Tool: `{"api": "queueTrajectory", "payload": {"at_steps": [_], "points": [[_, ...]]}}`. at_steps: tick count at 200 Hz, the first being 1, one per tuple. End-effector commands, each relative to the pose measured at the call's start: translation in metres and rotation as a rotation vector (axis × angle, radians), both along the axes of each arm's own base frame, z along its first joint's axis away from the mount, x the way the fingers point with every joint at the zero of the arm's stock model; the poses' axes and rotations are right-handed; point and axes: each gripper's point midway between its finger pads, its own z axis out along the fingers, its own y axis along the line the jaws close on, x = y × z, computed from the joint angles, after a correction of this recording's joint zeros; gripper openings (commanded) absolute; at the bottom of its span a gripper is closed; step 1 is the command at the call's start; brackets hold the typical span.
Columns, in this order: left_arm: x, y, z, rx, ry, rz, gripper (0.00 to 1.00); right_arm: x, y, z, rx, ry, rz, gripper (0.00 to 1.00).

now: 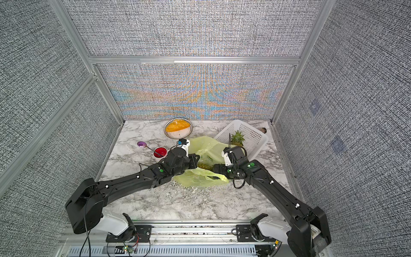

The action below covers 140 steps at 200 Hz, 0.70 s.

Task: Place the pineapple into a plastic bag & tie a knot
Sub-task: Adjust the pineapple in the plastic bag.

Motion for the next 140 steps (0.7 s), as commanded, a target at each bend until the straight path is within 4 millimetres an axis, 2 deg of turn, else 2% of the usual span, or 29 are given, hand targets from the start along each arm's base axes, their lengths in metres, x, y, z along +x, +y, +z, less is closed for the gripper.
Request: {"api": "queueTrajectory", "payload": {"at_steps": [1,28,47,58,75,78,84,95,107,119,125,132,140], "points": [[-0.005,-0.007,0.000,0.008,-0.033,-0.070,0.00,-0.001,-0.016,0.008,0.024,-0.004,-0.051,0.98],[-0.006,-0.009,-0.003,0.010,-0.038,-0.090,0.00,0.003,-0.036,0.017,-0.002,-0.049,-0.116,0.97],[-0.008,-0.013,0.000,-0.004,-0.052,-0.114,0.00,0.002,-0.038,0.009,-0.006,-0.033,-0.123,0.93],[-0.009,-0.017,0.003,-0.019,-0.064,-0.135,0.00,0.000,-0.030,0.002,0.030,-0.008,-0.100,0.85],[-0.011,-0.023,0.013,-0.048,-0.094,-0.169,0.00,-0.003,-0.012,-0.007,0.122,0.042,-0.069,0.67],[-0.011,-0.024,0.016,-0.056,-0.099,-0.176,0.00,-0.008,-0.011,-0.018,0.130,0.072,-0.066,0.64],[-0.012,-0.026,0.019,-0.067,-0.111,-0.190,0.00,-0.010,-0.005,-0.023,0.163,0.091,-0.059,0.58],[-0.015,-0.032,0.027,-0.088,-0.137,-0.224,0.00,-0.009,0.006,-0.024,0.236,0.090,-0.044,0.52],[-0.019,-0.037,0.033,-0.096,-0.154,-0.258,0.00,-0.007,0.020,-0.015,0.345,0.070,-0.018,0.46],[-0.021,-0.040,0.034,-0.091,-0.164,-0.281,0.00,-0.006,0.032,-0.005,0.441,0.052,0.010,0.47],[-0.022,-0.041,0.033,-0.086,-0.166,-0.286,0.00,-0.006,0.033,-0.003,0.454,0.050,0.012,0.51],[-0.022,-0.040,0.031,-0.076,-0.163,-0.282,0.00,-0.005,0.029,-0.005,0.424,0.046,-0.006,0.61],[-0.021,-0.038,0.029,-0.064,-0.163,-0.274,0.00,-0.001,0.016,-0.011,0.335,0.043,-0.058,0.81]]}}
